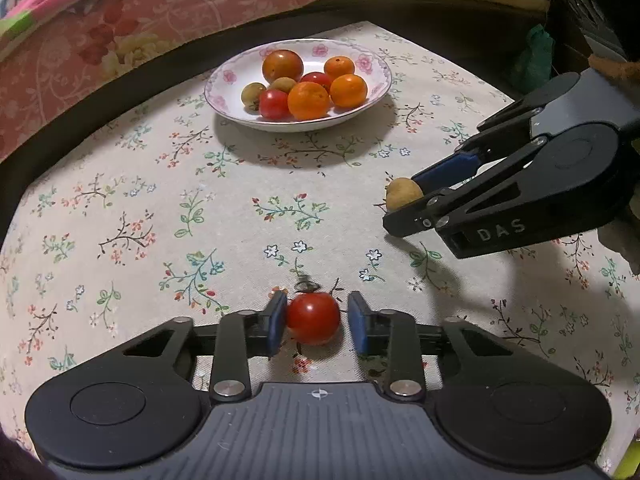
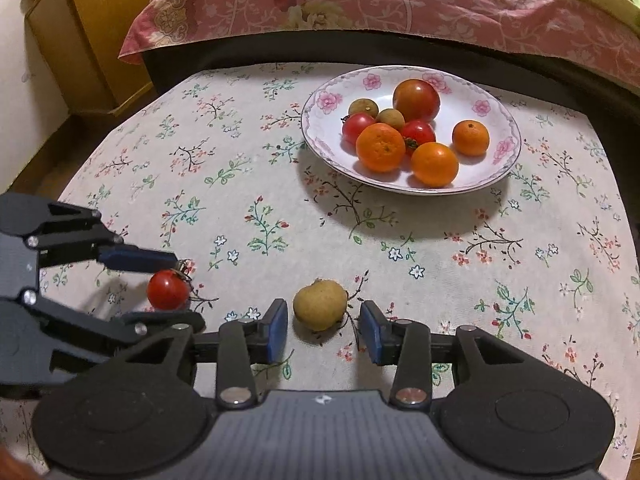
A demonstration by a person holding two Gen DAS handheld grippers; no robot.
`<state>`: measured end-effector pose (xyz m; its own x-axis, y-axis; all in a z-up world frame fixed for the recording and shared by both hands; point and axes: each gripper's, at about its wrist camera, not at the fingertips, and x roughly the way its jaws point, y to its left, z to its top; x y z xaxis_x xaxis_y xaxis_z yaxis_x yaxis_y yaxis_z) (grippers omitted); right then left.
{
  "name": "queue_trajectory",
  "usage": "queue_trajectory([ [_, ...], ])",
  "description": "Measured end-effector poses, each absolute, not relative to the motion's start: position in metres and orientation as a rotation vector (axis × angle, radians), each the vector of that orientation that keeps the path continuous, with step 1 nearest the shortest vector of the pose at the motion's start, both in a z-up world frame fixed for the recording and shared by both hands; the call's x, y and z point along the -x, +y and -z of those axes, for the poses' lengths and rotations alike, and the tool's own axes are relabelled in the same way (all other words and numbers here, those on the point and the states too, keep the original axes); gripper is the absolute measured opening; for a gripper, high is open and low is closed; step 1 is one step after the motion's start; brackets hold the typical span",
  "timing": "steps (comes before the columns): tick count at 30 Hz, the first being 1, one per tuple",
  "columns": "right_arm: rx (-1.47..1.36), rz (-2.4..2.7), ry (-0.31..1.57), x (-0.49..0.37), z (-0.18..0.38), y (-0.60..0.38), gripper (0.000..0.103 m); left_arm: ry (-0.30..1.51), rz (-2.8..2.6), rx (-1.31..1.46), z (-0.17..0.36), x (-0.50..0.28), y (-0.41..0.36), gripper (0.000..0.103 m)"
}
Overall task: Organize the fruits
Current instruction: 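Grasp the red cherry tomato with the left tool while the right tool grasps the brown fruit, then carry the cherry tomato and brown fruit over the white plate with both tools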
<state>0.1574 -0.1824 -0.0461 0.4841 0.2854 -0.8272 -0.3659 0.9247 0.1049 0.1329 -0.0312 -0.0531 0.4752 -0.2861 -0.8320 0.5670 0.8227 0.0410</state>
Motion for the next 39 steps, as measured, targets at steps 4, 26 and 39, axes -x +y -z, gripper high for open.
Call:
queue_trajectory([
  [4,0.14,-0.397,0.985,-0.155,0.045,-0.175,0.03,0.947,0.535,-0.331,0.053,-0.134,-0.031,0.035],
  [26,0.039,-0.368,0.878,-0.168,0.009,-0.19,0.03,0.823,0.495,-0.233,0.01,-0.179,-0.049,0.035],
  [39,-0.046,-0.301,0.824,-0.206,-0.007,-0.212,0.03,0.763,0.487,-0.231,0.004,-0.224,-0.072,0.035],
])
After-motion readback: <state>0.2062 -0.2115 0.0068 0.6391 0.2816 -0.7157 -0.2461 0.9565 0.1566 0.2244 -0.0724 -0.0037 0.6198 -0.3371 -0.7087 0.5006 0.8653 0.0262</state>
